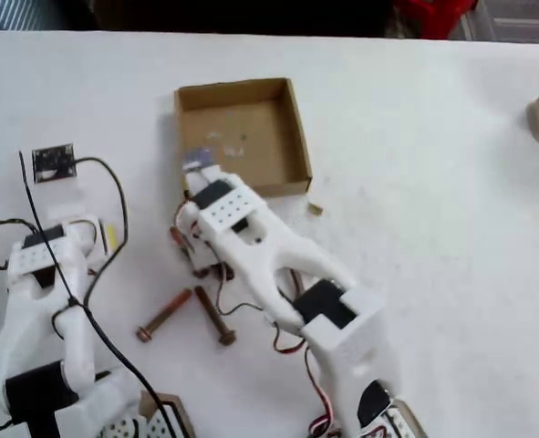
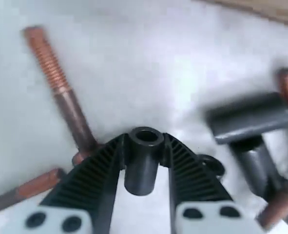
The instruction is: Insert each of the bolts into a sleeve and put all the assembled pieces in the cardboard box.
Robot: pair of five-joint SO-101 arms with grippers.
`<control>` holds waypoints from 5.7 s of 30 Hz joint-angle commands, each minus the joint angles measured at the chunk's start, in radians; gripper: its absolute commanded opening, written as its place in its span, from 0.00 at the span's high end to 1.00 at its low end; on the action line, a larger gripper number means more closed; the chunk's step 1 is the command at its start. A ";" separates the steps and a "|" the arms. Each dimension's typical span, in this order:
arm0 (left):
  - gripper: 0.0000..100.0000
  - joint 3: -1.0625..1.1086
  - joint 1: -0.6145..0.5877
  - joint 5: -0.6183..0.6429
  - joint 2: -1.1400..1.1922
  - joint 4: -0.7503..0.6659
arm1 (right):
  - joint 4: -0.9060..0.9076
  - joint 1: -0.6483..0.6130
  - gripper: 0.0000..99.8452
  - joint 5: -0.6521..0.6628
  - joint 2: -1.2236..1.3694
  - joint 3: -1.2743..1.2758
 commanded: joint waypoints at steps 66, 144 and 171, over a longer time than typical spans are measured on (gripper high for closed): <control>0.78 -0.005 0.007 -0.006 -0.041 -0.015 | -0.160 0.008 0.98 0.262 -0.163 0.275; 0.95 -0.407 0.699 -0.245 0.326 0.365 | -0.216 1.095 0.98 0.471 -1.046 0.982; 0.82 -0.457 0.654 -0.839 0.229 0.315 | -0.277 1.093 0.98 0.470 -1.036 1.005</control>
